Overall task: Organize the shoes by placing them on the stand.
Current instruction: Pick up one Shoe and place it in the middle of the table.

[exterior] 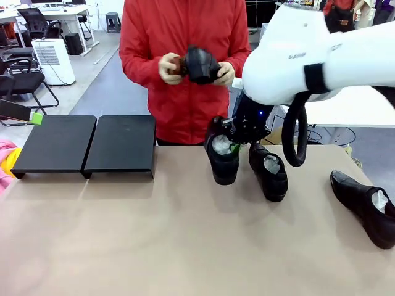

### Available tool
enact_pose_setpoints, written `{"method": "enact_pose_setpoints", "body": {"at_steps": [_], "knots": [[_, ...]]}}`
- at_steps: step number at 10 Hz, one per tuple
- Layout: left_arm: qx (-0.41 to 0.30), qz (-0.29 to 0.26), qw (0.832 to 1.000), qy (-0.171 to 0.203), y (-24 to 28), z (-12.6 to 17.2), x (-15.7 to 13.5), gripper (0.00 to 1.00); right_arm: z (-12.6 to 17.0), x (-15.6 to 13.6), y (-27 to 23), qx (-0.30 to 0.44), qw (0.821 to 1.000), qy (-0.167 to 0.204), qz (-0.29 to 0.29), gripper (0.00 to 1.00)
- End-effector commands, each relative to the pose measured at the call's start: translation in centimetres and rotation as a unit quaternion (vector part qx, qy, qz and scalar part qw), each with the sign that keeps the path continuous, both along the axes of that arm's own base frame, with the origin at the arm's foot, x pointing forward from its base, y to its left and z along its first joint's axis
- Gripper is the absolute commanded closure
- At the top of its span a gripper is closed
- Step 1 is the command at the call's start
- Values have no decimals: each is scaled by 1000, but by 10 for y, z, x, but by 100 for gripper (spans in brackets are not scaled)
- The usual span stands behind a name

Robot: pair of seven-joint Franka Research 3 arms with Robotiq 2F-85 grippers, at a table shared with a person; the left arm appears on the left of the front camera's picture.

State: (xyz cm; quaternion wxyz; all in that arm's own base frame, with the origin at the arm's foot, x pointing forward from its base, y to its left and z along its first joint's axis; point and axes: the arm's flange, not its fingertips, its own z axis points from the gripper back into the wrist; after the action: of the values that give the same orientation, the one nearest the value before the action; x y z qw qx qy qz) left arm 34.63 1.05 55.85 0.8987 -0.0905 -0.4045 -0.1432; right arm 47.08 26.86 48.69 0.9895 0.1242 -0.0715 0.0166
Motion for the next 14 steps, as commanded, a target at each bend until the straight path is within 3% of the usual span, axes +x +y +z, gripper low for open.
{"method": "enact_pose_setpoints", "body": {"at_steps": [1, 2, 4, 5, 6, 9, 10, 14], "knots": [[-1, -3, 1000, -1, 1, 0, 0, 0, -3, -45, 0, 29, 997, -14, 69, 100], [-1, -3, 1000, -1, 1, 0, 0, 0, 0, 0, 0, 0, 1000, 0, 0, 100], [-1, -3, 1000, -1, 1, 0, 0, 0, 0, 0, 0, 0, 1000, 0, 0, 100], [-1, -3, 1000, -1, 1, 0, 0, 0, 0, -26, 4, 7, 1000, 1, 23, 100], [-1, -3, 1000, -1, 1, 0, 0, 0, -11, -30, 8, 25, 999, 19, -11, 100], [-1, -3, 1000, -1, 1, 0, 0, 0, -51, -66, 81, 50, 998, 14, -19, 100], [-1, -3, 1000, -1, 1, 0, 0, 0, -67, -74, 99, 36, 998, 13, -40, 100], [-1, -3, 1000, -1, 1, 0, 0, 0, -111, -79, 132, 30, 998, 46, 0, 100]]}}
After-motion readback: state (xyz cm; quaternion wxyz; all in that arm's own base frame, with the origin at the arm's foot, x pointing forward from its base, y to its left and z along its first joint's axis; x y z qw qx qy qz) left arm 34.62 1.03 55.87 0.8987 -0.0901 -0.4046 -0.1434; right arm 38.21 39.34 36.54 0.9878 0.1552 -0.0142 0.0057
